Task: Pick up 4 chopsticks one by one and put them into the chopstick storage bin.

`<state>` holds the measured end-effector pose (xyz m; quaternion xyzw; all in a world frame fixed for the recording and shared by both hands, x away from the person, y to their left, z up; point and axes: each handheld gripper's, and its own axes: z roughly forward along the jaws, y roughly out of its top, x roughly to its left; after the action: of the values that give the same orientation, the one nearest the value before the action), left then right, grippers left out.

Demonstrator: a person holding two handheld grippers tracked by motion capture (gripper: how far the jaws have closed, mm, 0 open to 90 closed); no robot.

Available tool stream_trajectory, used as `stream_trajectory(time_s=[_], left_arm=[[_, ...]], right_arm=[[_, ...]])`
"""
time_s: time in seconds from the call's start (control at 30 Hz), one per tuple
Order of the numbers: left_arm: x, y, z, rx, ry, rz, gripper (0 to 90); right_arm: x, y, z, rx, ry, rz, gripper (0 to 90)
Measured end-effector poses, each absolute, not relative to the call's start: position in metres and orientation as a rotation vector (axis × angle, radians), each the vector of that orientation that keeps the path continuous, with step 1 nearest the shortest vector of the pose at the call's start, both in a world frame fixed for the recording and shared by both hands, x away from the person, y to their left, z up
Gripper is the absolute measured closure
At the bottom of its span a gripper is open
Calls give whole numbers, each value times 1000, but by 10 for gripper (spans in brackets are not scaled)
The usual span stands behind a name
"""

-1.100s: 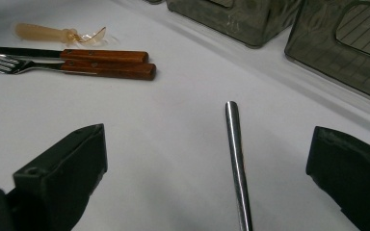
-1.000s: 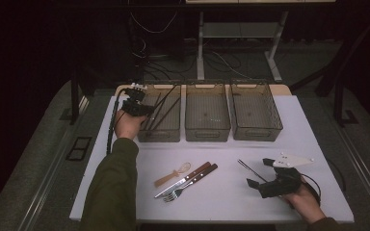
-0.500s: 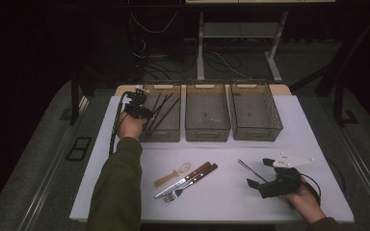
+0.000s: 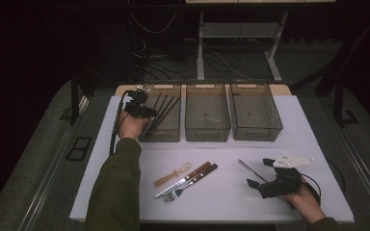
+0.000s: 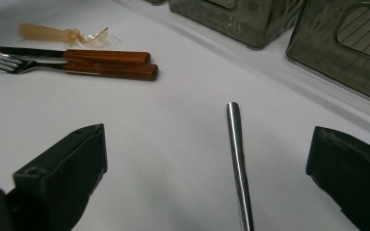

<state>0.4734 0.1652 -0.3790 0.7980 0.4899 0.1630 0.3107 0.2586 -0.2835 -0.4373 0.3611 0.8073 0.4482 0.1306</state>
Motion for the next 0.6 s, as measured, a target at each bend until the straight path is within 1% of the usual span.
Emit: stream_trajectory(time_s=[0.07, 0.37, 0.6], left_arm=[[471, 165, -376, 2111, 1265, 436, 585], [457, 166, -365, 2106, 1128, 438, 420], [440, 164, -358, 2099, 1026, 422, 361]], right_arm=[[259, -283, -437, 1048, 2345, 1300, 9], [258, -283, -438, 1050, 2347, 1294, 9], [258, -282, -438, 1051, 2349, 1291, 9]])
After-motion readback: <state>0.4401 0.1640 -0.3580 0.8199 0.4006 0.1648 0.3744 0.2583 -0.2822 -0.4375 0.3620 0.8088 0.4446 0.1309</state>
